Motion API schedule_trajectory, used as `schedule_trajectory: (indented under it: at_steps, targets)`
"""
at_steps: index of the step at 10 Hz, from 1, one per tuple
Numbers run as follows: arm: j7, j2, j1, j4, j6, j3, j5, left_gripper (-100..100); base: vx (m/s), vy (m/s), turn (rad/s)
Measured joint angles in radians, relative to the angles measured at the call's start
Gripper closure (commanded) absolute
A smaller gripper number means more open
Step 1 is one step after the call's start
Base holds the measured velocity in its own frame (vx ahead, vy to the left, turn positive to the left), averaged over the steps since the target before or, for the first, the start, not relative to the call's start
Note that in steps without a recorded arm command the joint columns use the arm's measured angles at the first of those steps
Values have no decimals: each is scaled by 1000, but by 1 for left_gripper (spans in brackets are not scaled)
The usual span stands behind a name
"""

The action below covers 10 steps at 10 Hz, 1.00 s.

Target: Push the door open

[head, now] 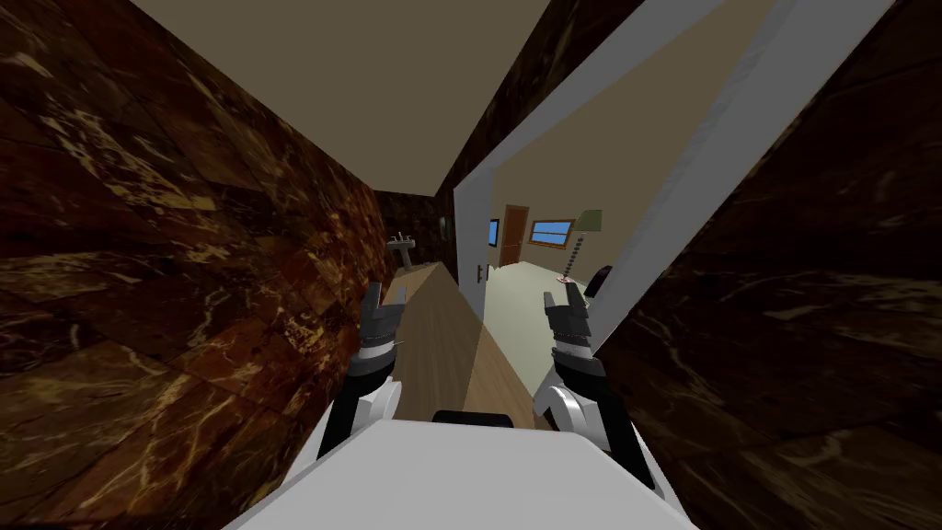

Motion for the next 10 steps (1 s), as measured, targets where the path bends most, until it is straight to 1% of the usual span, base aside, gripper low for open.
schedule_trajectory:
  at_steps: [1,4,5,6,7,8,9,10]
  targets:
    - [-9,6,3,16,-11,1,-10,-100,169,10,-62]
    - [-47,21,10,47,-28,6,-37,-100,210,7,-60]
    - [-64,26,18,67,-44,6,-51,-100,213,22,-83]
    - [-81,33,17,84,-52,11,-63,-100,202,24,-74]
    - [-99,35,25,101,-65,8,-77,-100,181,21,-68]
    - [-119,36,23,117,-72,6,-94,-100,169,4,-78]
    - [-136,45,20,142,-82,14,-105,-100,192,21,-91]
    - [-155,48,31,159,-98,14,-121,-100,207,36,-100]
